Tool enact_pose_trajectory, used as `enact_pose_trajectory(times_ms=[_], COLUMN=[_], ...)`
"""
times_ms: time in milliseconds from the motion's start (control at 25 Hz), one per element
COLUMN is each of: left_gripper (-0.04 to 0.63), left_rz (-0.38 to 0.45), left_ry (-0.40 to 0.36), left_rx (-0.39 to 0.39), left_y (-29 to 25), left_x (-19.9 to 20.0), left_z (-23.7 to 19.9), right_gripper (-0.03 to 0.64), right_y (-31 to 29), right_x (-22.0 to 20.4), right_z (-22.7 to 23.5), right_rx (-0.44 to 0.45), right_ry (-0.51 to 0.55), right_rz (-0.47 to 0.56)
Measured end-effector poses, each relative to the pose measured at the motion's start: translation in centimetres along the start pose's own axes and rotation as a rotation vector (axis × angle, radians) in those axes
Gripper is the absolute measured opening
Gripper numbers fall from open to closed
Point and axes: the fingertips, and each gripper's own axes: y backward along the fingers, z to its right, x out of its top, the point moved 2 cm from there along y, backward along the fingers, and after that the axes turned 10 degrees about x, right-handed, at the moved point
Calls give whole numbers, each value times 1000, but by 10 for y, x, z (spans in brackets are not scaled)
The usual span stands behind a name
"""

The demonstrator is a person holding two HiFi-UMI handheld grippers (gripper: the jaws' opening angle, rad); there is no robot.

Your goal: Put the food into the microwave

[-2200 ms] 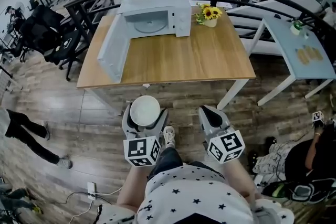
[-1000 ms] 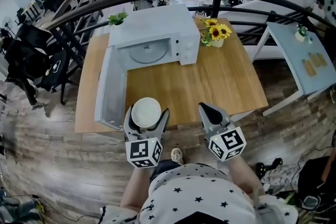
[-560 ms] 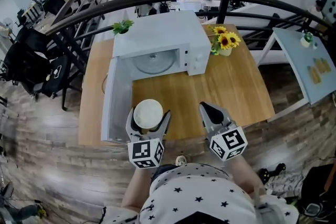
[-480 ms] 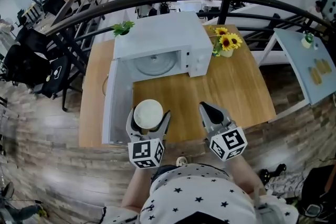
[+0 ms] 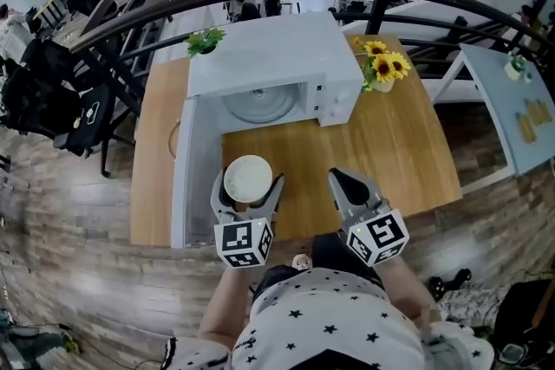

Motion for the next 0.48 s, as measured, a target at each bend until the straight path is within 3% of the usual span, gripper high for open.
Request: enact_pose_trajectory(times_ms=[480], left_gripper=[511], left_rz=[23], left_ry=[-23], left_rx=[29], left_y=[-71], left_x=[9], left_z=[0], right_gripper=[6], right_y=[-40], right_x=[0], right_z=[41], right_rx=[68], right_ry=[2], right_rz=[-22])
